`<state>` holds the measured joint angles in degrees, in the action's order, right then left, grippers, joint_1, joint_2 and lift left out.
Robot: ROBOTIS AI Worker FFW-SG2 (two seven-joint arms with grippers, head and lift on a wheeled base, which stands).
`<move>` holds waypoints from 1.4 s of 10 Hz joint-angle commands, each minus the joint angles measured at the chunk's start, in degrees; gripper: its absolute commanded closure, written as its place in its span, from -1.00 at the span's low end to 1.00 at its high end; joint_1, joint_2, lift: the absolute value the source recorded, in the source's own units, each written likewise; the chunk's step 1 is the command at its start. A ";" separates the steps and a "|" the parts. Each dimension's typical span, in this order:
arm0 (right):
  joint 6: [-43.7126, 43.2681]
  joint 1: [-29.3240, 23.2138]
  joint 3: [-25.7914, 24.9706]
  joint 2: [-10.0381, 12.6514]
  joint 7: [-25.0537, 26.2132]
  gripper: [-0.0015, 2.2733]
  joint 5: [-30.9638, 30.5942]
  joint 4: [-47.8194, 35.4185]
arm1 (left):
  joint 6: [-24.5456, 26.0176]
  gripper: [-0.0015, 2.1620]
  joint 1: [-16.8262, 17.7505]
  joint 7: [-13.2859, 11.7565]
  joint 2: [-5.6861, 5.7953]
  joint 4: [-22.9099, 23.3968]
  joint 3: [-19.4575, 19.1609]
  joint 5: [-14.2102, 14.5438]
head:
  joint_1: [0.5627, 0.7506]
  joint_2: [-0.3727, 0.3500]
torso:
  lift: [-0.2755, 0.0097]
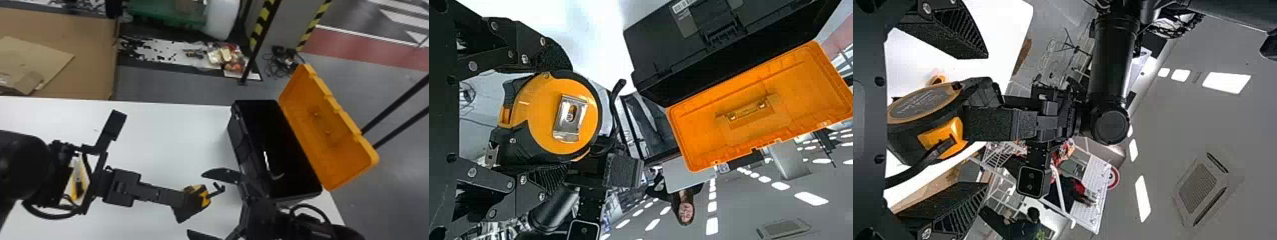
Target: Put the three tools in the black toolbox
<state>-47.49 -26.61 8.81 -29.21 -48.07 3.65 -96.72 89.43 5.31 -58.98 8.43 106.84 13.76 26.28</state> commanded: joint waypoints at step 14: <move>3.51 3.40 3.50 -1.46 2.89 0.41 0.57 3.38 | 0.59 0.55 2.95 -1.05 2.02 -2.25 3.29 -1.23 | 0.41 -0.70 | 0.54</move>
<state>-43.83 -23.21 12.31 -30.63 -45.16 4.22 -93.32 89.43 8.30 -60.04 10.55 104.64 16.90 25.29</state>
